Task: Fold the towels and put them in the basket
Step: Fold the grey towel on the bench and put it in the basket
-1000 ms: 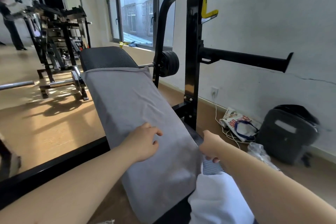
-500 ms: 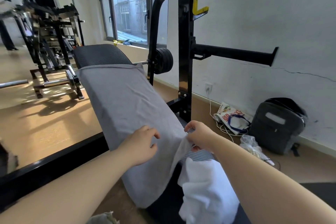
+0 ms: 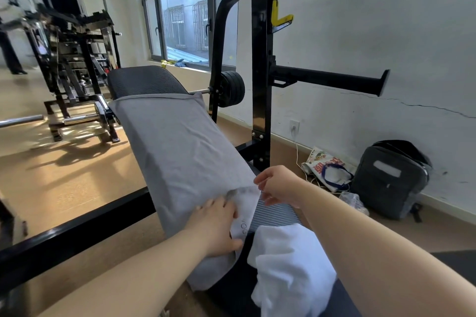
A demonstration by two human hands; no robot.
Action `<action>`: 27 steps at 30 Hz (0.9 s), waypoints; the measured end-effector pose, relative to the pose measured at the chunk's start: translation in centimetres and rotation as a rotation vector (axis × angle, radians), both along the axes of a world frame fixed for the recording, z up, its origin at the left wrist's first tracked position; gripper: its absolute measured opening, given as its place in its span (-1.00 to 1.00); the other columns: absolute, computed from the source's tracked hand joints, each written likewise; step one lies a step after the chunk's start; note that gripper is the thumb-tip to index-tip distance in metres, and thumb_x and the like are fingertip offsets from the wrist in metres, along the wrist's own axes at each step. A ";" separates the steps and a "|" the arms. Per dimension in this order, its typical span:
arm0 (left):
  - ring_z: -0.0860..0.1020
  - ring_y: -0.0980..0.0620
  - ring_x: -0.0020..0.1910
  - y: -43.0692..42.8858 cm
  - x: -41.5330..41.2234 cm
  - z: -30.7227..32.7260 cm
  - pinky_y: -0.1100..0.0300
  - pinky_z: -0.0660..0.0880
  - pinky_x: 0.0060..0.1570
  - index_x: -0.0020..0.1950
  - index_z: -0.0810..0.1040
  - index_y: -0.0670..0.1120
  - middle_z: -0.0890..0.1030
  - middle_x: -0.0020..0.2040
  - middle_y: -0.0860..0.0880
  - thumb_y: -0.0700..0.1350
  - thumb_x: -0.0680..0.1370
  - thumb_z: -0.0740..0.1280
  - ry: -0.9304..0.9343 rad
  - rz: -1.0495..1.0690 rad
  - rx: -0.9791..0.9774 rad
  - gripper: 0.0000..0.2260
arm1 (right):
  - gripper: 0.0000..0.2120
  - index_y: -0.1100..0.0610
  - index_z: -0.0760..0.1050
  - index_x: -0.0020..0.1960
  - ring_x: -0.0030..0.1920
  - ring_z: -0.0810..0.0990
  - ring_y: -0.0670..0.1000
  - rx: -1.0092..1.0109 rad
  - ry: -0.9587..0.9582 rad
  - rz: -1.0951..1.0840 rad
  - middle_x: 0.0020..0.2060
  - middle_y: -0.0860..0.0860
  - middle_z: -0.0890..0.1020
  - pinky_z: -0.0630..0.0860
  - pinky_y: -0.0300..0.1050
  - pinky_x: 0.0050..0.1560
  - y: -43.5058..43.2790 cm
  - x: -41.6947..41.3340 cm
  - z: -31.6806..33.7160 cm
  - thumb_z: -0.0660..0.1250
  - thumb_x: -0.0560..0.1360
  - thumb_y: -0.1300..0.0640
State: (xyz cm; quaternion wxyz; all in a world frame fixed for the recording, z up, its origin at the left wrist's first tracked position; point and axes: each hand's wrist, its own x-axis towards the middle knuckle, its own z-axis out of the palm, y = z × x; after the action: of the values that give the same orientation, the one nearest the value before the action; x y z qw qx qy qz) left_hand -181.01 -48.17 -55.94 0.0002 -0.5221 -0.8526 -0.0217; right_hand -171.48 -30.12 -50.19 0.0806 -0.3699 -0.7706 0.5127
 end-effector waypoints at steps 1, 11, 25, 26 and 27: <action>0.39 -0.09 0.34 -0.1 0.1 -0.2 -0.03 0.36 0.26 0.27 0.40 0.10 0.41 0.29 0.00 0.30 0.41 0.34 0.023 0.003 -0.011 -0.49 | -0.67 0.14 0.59 0.02 -0.11 0.67 0.12 0.079 -0.065 0.034 0.02 0.14 0.59 0.66 -0.10 -0.28 -0.1 0.1 -0.5 0.13 0.55 0.44; 0.38 -0.09 0.33 -1.0 -0.7 -0.6 0.01 0.36 0.29 0.23 0.49 0.09 0.43 0.26 0.01 0.14 0.55 0.24 0.036 -0.008 0.061 -0.70 | -0.36 -0.08 0.35 0.51 -0.10 0.57 -0.03 0.489 -0.090 0.345 0.30 0.05 0.55 0.47 -0.23 -0.17 -2.3 -3.0 -3.3 0.20 0.49 0.34; 0.59 -0.10 0.06 -0.9 -2.0 -0.8 0.04 0.47 -0.03 0.37 0.27 0.11 0.61 0.09 0.01 0.15 0.50 0.29 -0.152 0.074 0.316 -0.53 | -0.88 0.01 0.64 -0.04 -0.32 0.70 -0.01 0.435 0.323 -0.062 -0.33 -0.05 0.70 0.68 -0.06 -0.32 -0.1 -3.7 -0.5 0.34 0.59 0.17; 0.59 -0.11 -0.05 -0.9 -2.2 -0.6 0.07 0.47 -0.13 0.24 0.36 0.12 0.61 -0.03 0.02 0.06 0.51 0.27 -0.205 0.088 0.346 -0.69 | -0.87 0.02 0.64 -0.03 -0.33 0.70 -0.05 0.423 0.347 -0.089 -0.33 -0.05 0.70 0.67 -0.08 -0.36 0.2 -3.6 -0.1 0.33 0.59 0.17; 0.56 -0.09 -0.15 -0.9 -2.5 -0.4 0.09 0.45 -0.22 0.09 0.41 0.10 0.58 -0.13 0.04 0.01 0.52 0.25 -0.265 0.108 0.369 -0.84 | -0.86 0.03 0.65 -0.01 -0.34 0.70 -0.08 0.428 0.357 -0.106 -0.31 -0.05 0.71 0.66 -0.10 -0.37 0.4 -3.5 0.1 0.32 0.60 0.17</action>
State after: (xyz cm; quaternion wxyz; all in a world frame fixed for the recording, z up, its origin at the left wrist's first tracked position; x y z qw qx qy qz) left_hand -183.49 -49.06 -56.29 -0.0152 -0.4595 -0.8535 -0.2453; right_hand -174.97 -29.71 -50.05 0.3181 -0.2883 -0.8145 0.3902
